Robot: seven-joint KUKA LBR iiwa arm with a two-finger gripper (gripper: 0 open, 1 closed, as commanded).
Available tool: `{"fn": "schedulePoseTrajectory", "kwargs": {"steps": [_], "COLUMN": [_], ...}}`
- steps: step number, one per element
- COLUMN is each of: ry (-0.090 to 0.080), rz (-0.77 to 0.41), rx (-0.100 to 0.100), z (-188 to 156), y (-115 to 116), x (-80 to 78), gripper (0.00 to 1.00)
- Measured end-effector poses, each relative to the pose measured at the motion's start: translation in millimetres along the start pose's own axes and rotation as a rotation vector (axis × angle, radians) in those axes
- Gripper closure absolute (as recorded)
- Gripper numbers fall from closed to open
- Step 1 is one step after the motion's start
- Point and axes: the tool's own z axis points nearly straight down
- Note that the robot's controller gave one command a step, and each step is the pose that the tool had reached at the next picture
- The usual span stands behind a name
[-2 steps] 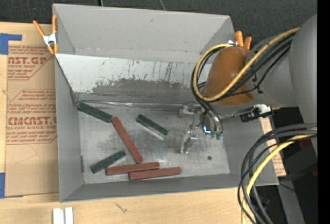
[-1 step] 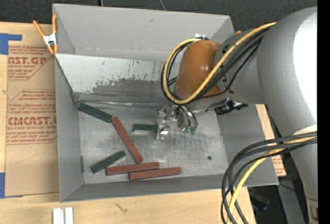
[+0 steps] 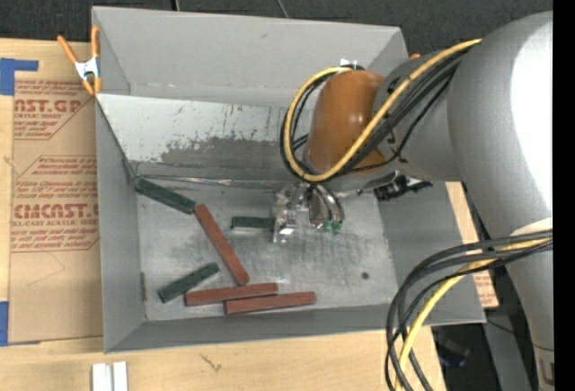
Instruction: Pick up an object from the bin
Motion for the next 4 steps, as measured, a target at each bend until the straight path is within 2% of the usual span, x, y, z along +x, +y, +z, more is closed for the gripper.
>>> {"fn": "schedulePoseTrajectory", "kwargs": {"steps": [2, 3, 4], "ry": [-0.001, 0.008, -0.002], "rz": [0.0, 0.0, 0.0], "rx": [0.0, 0.001, -0.001], "z": [-21.0, -38.5, -63.2], "y": [0.2, -0.1, 0.6], "x": [0.6, 2.9, 0.3], "gripper": [1.0, 1.0, 1.0]}}
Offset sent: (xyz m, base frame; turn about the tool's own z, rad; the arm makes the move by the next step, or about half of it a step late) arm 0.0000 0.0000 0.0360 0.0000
